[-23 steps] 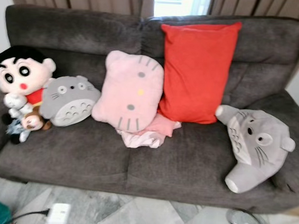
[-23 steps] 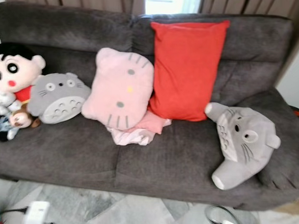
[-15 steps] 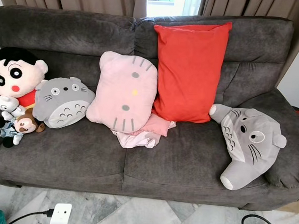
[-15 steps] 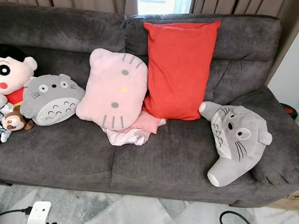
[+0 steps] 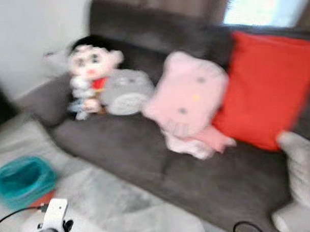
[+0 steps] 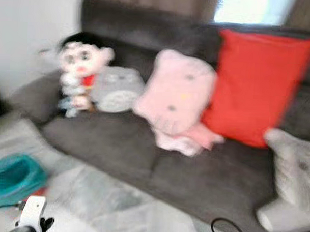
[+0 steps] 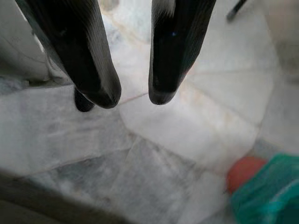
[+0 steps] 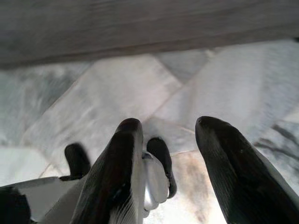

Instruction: Setting the table

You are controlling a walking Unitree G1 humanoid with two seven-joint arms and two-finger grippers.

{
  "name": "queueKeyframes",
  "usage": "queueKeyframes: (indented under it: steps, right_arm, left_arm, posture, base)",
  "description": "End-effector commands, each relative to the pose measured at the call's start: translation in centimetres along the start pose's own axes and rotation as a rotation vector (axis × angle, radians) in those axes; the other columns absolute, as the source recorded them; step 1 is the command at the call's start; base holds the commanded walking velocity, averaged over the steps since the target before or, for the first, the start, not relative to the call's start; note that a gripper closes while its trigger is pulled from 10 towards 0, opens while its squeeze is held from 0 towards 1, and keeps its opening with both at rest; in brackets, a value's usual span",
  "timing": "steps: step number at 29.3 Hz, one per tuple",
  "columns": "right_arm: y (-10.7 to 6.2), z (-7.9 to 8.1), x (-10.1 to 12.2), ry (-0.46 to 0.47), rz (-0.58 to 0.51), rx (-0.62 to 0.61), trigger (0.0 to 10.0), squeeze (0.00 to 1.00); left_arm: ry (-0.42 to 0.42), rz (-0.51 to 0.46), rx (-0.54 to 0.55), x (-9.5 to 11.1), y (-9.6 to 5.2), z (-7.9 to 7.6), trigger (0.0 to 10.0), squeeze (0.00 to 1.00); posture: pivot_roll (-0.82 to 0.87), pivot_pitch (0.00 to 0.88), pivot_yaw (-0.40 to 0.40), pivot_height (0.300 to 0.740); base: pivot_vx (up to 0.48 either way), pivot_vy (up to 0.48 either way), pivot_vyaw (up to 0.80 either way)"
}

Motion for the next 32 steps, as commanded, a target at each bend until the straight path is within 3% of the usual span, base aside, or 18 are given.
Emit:
queueKeyframes:
  steps: [1, 9, 13, 32]
  right_arm:
    - [0.1, 1.4, -0.1, -0.014, -0.007, 0.01, 10.0, 0.0]
    - [0.1, 4.3, -1.6, -0.049, 0.026, 0.031, 10.0, 0.0]
    - [0.1, 3.2, -1.3, -0.062, 0.025, 0.022, 10.0, 0.0]
    - [0.0, 2.9, -1.6, -0.071, 0.035, 0.019, 10.0, 0.0]
  left_arm:
    - [0.004, 0.011, -0.002, -0.1, 0.0, 0.1, 10.0, 0.0]
    - [0.015, 0.021, -0.009, -0.2, -0.1, 0.2, 10.0, 0.0]
    - [0.03, 0.031, -0.013, -0.5, -0.1, 0.3, 10.0, 0.0]
    - [0.028, 0.04, -0.021, -0.9, -0.3, 0.4, 10.0, 0.0]
  posture:
    - [-0.06, 0.0, 0.031, 0.736]
    - [-0.06, 0.0, 0.035, 0.736]
    - [-0.06, 0.0, 0.04, 0.736]
    - [-0.06, 0.0, 0.036, 0.736]
  base:
    - [0.0, 0.0, 0.8]
    - [0.0, 0.0, 0.8]
    - [0.0, 0.0, 0.8]
    - [0.0, 0.0, 0.76]
Point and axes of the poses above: a point about 5 cm out from each wrist's last joint towards the gripper, its own y axis pointing out of the wrist towards the gripper, its own x axis along the axis of the wrist's last joint, z = x × y, the point moved 6 cm from there along y, pointing out of the wrist towards the gripper, and after that the axes turned 10 degrees about -y, right-handed, at the moved point
